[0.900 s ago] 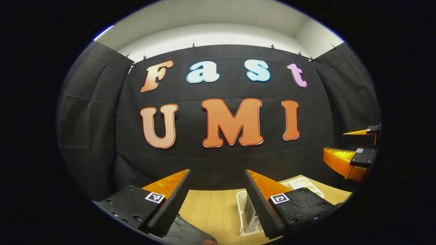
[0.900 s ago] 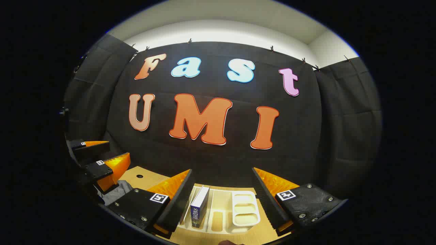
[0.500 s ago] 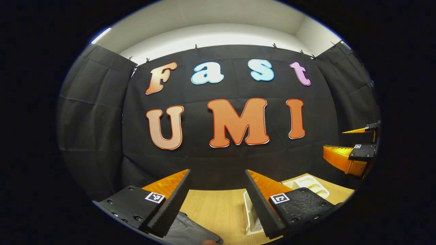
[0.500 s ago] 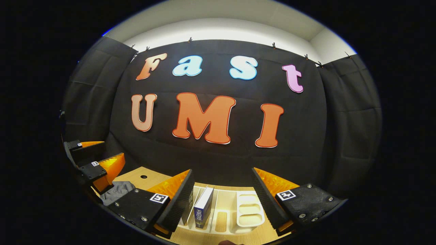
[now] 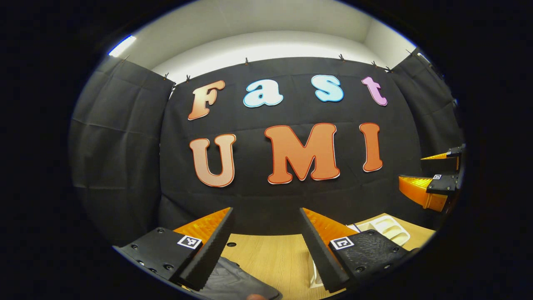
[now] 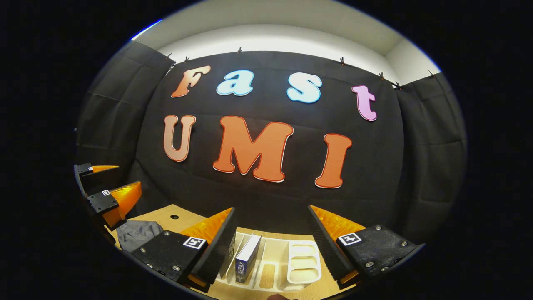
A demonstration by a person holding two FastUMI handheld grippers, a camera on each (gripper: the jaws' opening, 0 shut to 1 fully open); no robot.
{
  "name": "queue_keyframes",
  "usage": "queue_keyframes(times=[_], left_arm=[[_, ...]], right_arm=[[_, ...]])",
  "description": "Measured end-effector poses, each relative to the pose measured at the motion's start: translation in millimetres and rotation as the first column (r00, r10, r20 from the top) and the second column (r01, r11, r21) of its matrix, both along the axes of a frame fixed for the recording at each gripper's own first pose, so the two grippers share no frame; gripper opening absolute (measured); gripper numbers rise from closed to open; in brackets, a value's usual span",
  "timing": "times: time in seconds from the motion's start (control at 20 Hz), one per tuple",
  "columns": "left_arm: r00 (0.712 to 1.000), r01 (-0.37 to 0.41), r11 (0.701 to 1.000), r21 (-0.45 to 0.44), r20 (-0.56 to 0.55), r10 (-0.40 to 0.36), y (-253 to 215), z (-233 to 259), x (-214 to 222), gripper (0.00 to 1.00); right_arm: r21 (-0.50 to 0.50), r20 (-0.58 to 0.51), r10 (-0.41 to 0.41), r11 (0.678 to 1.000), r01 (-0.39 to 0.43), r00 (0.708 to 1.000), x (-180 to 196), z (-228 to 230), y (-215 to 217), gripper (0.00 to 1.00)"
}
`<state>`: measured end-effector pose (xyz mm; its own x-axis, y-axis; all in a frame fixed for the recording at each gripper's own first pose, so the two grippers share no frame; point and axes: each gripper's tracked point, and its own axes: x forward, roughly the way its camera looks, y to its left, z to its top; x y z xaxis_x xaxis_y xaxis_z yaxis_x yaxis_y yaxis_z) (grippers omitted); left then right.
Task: Open the schoolbag, grab two books from the bookshelf and put them into the schoolbag.
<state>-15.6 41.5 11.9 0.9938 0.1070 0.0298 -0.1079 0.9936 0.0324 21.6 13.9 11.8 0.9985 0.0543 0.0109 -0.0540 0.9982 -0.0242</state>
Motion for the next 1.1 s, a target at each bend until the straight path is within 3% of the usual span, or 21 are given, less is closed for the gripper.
queue_keyframes(times=[0.45, 0.65, 0.85, 1.1], left_arm=[[1.0, 0.004, 0.999, 0.042, -0.022, -0.003, 5, -21, 2, 0.94], [0.995, 0.021, 0.989, 0.146, -0.096, -0.007, 4, -59, 3, 0.95], [0.972, 0.059, 0.969, 0.24, -0.234, -0.001, 8, -127, -3, 0.96], [0.928, 0.092, 0.921, 0.378, -0.368, 0.059, 17, -200, -18, 0.97]], right_arm=[[-0.002, -0.001, -0.036, 0.999, 0.036, 0.999, -7, -5, -11, 0.99], [-0.01, -0.008, -0.058, 0.998, 0.058, 0.998, -8, -10, -20, 0.99], [-0.007, -0.004, -0.051, 0.999, 0.051, 0.999, -8, -12, -24, 0.99], [-0.023, -0.01, -0.043, 0.999, 0.043, 0.999, -6, -18, -31, 0.99]])
